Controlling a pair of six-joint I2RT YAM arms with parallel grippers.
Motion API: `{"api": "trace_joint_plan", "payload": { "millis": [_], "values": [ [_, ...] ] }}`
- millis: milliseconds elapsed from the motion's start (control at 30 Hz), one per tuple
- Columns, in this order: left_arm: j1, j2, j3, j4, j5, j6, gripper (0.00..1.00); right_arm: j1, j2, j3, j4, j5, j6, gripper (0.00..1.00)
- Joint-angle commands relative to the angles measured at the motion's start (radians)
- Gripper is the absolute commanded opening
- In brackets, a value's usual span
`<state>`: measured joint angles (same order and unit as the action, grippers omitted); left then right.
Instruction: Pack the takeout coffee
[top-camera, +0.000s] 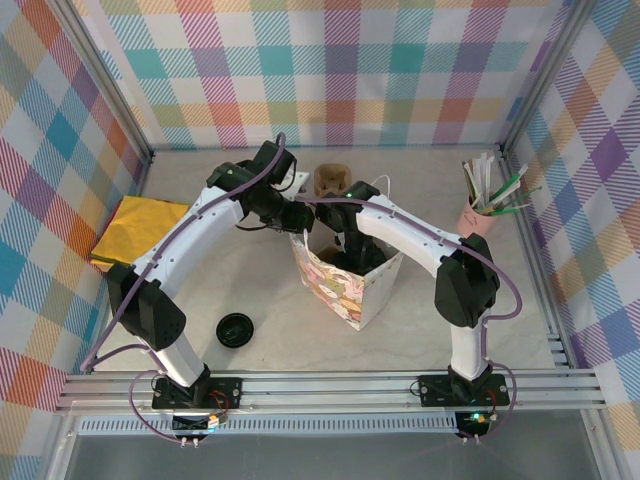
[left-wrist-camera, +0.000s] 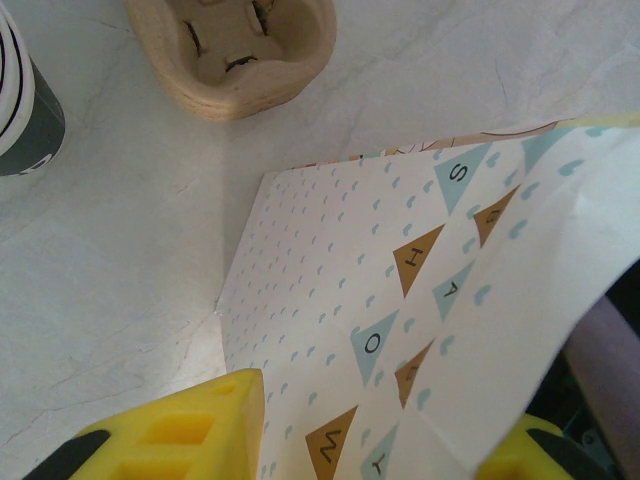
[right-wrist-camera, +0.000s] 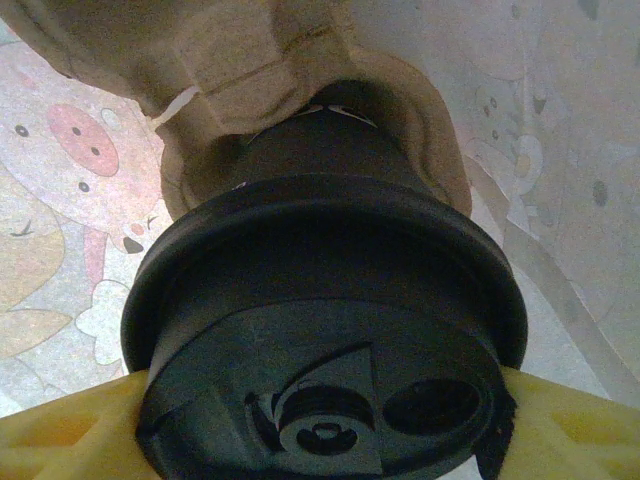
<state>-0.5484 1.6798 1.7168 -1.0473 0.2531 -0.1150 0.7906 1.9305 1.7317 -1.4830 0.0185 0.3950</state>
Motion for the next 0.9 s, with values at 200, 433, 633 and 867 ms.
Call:
{"api": "trace_joint_plan", "payload": {
  "millis": [200, 433, 633, 867],
  "values": [
    [-0.008, -0.023, -0.01, -0.022, 0.011, 0.008, 0.33, -0.001, 0.027, -0.011, 0.007, -0.027, 0.012, 0.71],
    [-0.008, -0.026, -0.012, -0.017, 0.015, 0.008, 0.33, -0.001, 0.024, -0.01, 0.002, -0.025, 0.013, 0.71],
    [-0.008, -0.023, -0.011, -0.017, 0.016, 0.008, 0.33, -0.001, 0.027, -0.015, 0.013, -0.028, 0.015, 0.71],
    [-0.008, -0.024, -0.011, -0.02, 0.015, 0.008, 0.33, -0.001, 0.028, -0.029, 0.028, -0.032, 0.016, 0.71]
  ]
}}
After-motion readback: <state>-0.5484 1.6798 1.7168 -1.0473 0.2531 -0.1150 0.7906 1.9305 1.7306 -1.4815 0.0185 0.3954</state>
